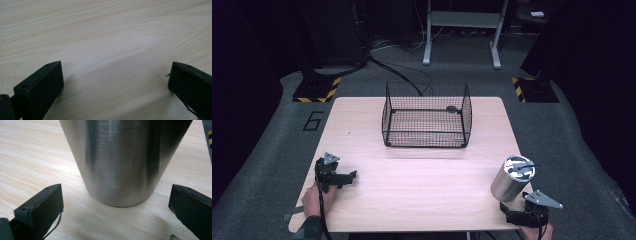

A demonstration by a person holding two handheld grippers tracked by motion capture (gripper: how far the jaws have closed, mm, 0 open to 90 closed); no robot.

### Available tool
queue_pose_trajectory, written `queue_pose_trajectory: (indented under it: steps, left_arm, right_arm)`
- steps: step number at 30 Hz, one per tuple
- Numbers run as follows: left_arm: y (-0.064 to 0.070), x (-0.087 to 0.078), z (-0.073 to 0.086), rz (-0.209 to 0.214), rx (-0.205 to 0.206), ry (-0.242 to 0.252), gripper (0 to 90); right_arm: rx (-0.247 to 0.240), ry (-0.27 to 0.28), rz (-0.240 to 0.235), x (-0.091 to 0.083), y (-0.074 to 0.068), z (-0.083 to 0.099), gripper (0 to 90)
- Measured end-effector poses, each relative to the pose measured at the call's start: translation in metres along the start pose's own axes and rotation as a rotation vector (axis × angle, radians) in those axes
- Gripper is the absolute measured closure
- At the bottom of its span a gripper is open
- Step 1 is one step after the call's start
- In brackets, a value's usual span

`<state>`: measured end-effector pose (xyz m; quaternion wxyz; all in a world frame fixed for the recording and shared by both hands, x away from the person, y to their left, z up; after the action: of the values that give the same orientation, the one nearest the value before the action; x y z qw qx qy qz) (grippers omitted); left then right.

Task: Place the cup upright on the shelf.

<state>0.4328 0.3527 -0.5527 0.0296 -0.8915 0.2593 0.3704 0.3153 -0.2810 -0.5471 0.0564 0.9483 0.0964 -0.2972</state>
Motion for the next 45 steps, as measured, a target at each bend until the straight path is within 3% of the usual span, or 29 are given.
queue_pose_trajectory:
  steps: [28, 35, 45]
  left_arm:
    - [0.0, 0.0, 0.0, -0.001, -0.001, 0.005, 0.0]
    - [0.0, 0.0, 0.0, -0.001, -0.001, 0.006, 0.0]
    - [0.0, 0.0, 0.0, 0.0, 0.0, 0.005, 0.0]
  right_arm:
    - [0.021, 0.005, -0.01, -0.002, 0.001, -0.002, 0.0]
    - [0.022, 0.029, -0.002, -0.01, 0.001, -0.014, 0.0]
    - [0.017, 0.069, 0.018, -0.031, -0.002, -0.044, 0.0]
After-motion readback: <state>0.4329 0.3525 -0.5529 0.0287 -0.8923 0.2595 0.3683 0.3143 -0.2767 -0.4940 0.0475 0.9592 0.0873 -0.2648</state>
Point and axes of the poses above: each handheld gripper's, and its own axes: x roughly forward along the jaws, z roughly out of its underside, y roughly to its right, the point moved 3 cm from there along x, roughly forward along the jaws, and after that the axes turned 12 degrees about z, right-handed, at the moved point
